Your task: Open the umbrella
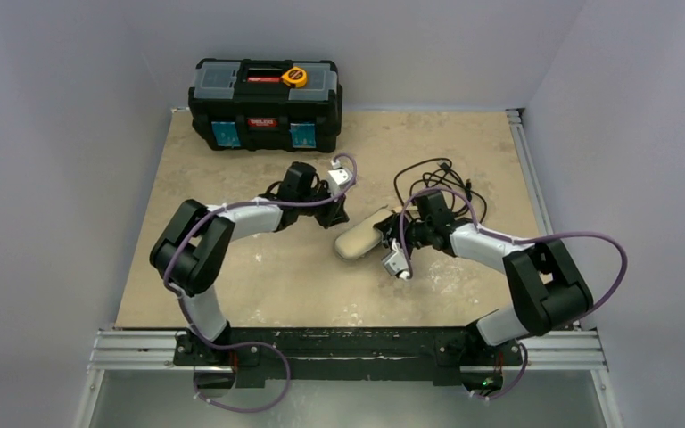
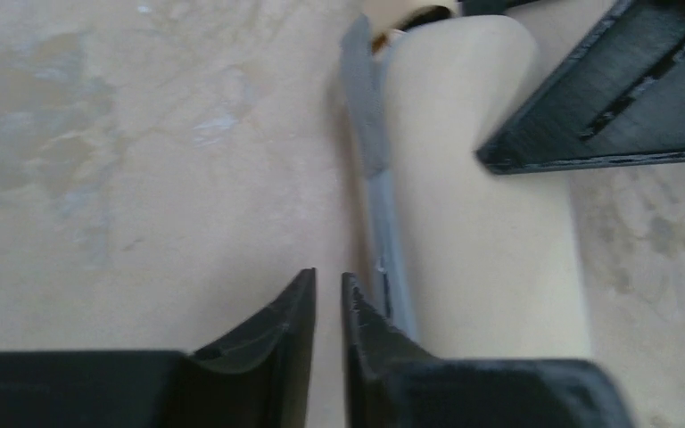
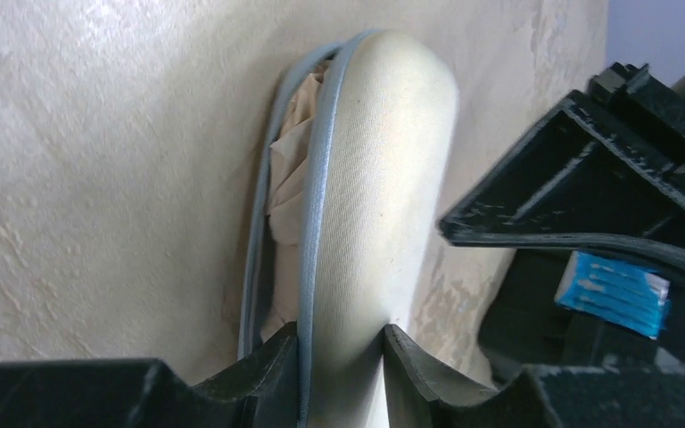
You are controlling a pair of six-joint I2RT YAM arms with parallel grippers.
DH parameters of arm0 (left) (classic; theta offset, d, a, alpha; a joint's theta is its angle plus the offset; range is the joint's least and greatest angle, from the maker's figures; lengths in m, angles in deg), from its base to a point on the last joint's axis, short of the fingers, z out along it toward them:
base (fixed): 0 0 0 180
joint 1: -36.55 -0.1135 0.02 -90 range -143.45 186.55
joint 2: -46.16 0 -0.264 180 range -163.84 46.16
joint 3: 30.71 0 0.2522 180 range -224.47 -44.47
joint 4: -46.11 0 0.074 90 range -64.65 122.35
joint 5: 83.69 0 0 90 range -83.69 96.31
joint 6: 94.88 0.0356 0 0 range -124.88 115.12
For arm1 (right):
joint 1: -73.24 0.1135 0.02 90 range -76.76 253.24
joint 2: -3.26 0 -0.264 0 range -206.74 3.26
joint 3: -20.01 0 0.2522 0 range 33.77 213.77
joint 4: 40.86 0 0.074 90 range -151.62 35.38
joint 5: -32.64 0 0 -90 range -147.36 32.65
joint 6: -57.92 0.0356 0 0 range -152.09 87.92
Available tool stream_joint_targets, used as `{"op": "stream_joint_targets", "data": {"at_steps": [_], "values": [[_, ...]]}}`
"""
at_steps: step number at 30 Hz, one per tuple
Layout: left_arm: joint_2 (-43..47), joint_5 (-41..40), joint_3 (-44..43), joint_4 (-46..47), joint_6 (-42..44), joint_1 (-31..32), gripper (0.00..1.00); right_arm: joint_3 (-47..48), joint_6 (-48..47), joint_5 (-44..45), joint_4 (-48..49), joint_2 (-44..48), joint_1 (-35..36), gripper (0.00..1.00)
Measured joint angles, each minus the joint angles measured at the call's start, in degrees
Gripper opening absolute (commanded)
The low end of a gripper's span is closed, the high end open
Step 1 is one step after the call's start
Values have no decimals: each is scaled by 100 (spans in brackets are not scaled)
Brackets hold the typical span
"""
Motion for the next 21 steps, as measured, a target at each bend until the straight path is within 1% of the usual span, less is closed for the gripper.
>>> {"op": "stream_joint_targets", "data": {"at_steps": [1,2,3,4,6,8,9,11,15,16,17,21], "values": [[33,-35,-20,-28,-37,-63,39,76,90,-15,-20,-50,20,32],[109,-192,-17,-37,-9,-122,48,155,210,-24,-79,-105,39,35],[236,-319,-4,-59,17,-221,55,199,280,-50,-125,-149,55,42],[391,-431,31,-81,31,-297,63,240,361,-74,-155,-177,74,50],[898,-638,190,-157,44,-468,68,363,518,-109,-284,-251,101,63],[1523,-791,396,-256,4,-627,81,584,658,-179,-575,-431,125,73],[1768,-813,474,-326,2,-693,84,669,715,-199,-675,-496,129,77],[2354,-824,667,-533,-4,-846,84,901,890,-282,-951,-584,129,81],[3265,-831,964,-1054,109,-984,86,1298,1467,-483,-1405,-549,129,81],[3418,-804,1008,-1193,153,-984,91,1355,1670,-514,-1451,-522,129,81],[3508,-776,1029,-1276,166,-981,94,1429,1923,-568,-1491,-490,129,81],[3641,-651,1047,-1523,197,-925,94,1698,3040,-669,-1432,-470,131,79]]}}
